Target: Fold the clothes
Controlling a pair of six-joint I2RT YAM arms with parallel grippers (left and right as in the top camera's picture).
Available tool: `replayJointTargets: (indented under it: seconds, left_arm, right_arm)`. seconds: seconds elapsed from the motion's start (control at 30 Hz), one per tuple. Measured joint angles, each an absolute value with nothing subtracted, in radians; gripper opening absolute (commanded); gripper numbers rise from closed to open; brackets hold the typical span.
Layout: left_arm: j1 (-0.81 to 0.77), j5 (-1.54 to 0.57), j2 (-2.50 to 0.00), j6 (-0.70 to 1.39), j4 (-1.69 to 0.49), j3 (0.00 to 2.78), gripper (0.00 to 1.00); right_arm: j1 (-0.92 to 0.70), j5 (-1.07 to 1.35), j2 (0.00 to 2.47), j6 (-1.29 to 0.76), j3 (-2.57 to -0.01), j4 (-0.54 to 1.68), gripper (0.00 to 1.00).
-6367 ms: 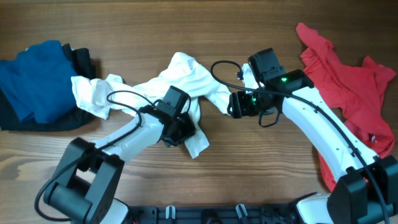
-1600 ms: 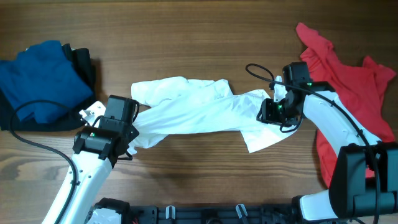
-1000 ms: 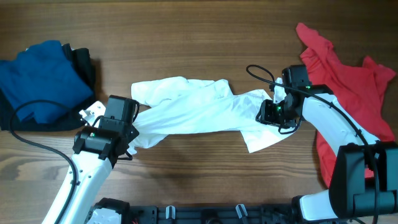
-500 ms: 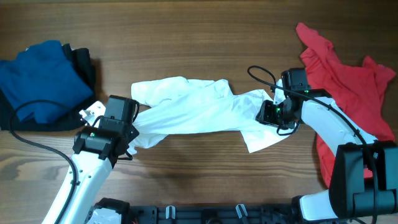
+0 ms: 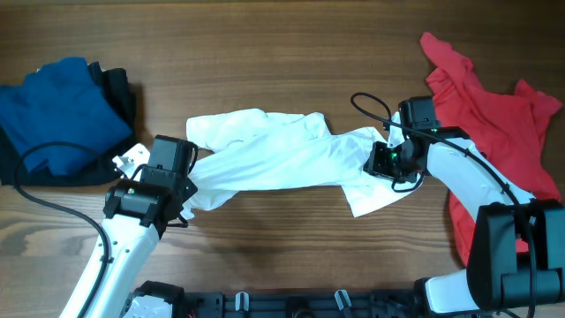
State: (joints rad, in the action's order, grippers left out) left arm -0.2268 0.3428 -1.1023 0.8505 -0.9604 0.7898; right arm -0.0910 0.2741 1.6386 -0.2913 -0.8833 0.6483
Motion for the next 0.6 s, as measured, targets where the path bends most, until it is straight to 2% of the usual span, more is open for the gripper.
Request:
replayJointTargets:
  seconds: [0.23, 0.6]
  left_arm:
    - [-0.227, 0.342, -1.102, 0.850, -0.960, 0.790, 0.07]
    - [-0.227, 0.343, -1.102, 0.850, -0.960, 0.790, 0.07]
  right_arm:
    - [-0.096, 0.292, 1.661, -0.292, -0.883, 0.633, 0.04]
    - [-0.096, 0.321, 1.663, -0.260, -0.883, 0.640, 0.04]
